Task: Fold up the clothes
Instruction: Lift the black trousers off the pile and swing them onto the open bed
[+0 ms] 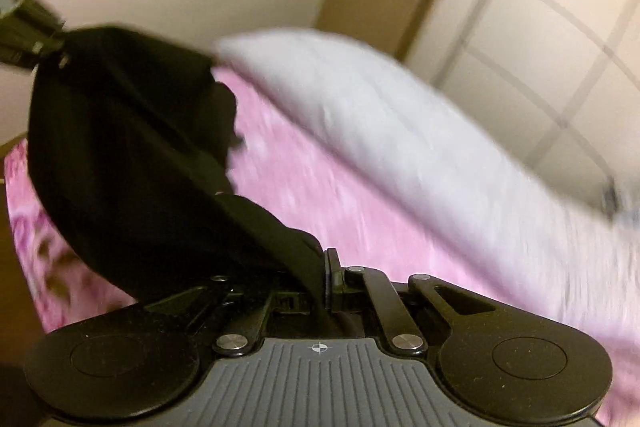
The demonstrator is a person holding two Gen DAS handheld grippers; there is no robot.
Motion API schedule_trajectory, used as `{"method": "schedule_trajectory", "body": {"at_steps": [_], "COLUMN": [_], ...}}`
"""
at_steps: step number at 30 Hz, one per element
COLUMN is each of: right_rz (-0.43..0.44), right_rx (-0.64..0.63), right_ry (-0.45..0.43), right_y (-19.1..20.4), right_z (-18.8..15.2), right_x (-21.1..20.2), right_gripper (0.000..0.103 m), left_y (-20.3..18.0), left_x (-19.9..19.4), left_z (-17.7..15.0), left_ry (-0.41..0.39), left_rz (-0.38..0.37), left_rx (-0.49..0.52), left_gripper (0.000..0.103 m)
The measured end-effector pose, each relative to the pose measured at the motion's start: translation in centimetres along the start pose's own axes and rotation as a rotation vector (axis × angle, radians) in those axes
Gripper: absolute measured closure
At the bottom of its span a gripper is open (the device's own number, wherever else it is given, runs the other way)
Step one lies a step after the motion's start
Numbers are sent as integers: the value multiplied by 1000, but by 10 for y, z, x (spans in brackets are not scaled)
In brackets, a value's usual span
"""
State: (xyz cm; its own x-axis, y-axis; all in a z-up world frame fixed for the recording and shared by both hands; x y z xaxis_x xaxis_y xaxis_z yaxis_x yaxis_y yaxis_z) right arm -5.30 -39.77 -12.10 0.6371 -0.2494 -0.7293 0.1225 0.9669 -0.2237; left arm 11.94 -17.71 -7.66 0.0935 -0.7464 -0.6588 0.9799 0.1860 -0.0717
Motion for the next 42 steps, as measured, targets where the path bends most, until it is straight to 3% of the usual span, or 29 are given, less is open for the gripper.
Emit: {"method": "schedule_trajectory", "body": {"at_steps": [2,5,8,12,17,18,19,21,22,23,25,26,30,35,42], "right_rz": [4,1,-2,-6,-11,-12,-14,-146,-180,-188,-153,-134,-65,-45,-118], "right_rx": [46,83,119,168,228,241,253,228,220,228,271,292,320,259,-45], "right_ry": [52,95,137,193,262,276,290,299,292,281,275,282,370,467,441], "right_y": [-19,-56,-94,-144,-206,-219,-231,-248,-250,-248,-233,-223,-161,-87,-21], "right_z": [-48,-71,-95,-126,-164,-172,-179,-183,-185,-187,-202,-213,-272,-319,-344], "right_x": [-14,-17,-19,-23,-27,-28,-29,-3,1,1,-3,-5,1,28,108], "right_gripper": [101,101,101,101,101,98,94,59,50,41,38,37,36,35,29], "left_y": [-47,-111,-158,-190,-188,-182,-173,-155,-147,-139,-122,-115,-95,-79,-67], "left_x": [21,51,70,107,209,232,247,274,275,276,272,270,273,309,383], "left_z": [-15,-22,-13,24,83,92,100,114,116,117,108,96,19,-68,-108], "left_ry": [63,156,192,200,210,217,213,200,182,163,139,143,293,458,420], "left_rz": [-43,-98,-170,-252,-226,-207,-172,-107,-85,-62,-18,7,80,73,1], "left_rx": [-16,-47,-82,-118,-121,-138,-150,-173,-176,-180,-164,-139,19,167,262], "left_gripper": [103,103,103,103,98,90,75,59,59,57,38,35,35,35,35]}}
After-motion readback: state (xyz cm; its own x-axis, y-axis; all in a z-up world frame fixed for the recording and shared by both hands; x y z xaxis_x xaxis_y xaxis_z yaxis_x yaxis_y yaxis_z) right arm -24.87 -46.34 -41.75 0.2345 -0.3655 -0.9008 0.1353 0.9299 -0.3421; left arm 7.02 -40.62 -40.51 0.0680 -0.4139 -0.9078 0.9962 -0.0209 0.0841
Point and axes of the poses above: each gripper's, at about its wrist camera, not at the fingertips, and x roughly the way its jaws point, y to its left, z to its top, the point moved 5 cm from there along x, roughly the way its jaws point, and after that the axes turned 2 degrees about x, right-handed, at the moved point
